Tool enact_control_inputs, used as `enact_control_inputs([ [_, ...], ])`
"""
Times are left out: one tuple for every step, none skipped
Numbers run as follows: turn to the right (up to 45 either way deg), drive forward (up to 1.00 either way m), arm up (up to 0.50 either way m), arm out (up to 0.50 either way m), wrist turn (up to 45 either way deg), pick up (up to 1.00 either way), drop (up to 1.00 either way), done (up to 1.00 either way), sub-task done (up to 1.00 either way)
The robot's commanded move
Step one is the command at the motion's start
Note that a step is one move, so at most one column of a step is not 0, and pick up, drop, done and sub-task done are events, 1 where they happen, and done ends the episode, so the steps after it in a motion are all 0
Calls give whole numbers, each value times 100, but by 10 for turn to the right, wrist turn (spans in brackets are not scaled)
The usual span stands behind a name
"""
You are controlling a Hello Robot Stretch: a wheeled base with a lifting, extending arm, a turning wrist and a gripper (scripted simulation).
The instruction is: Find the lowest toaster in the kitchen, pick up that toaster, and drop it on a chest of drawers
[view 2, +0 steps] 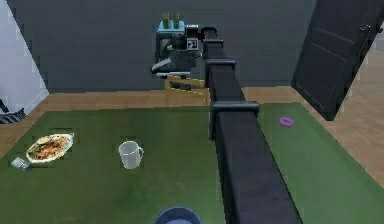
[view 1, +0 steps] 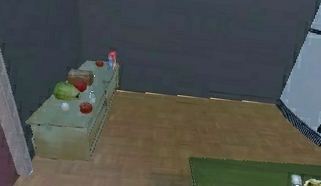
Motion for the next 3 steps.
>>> enact_control_inputs([
  [0,0,0,0,-450,0,0,0,0],
  [0,0,0,0,-450,0,0,0,0],
  [0,0,0,0,-180,0,0,0,0],
])
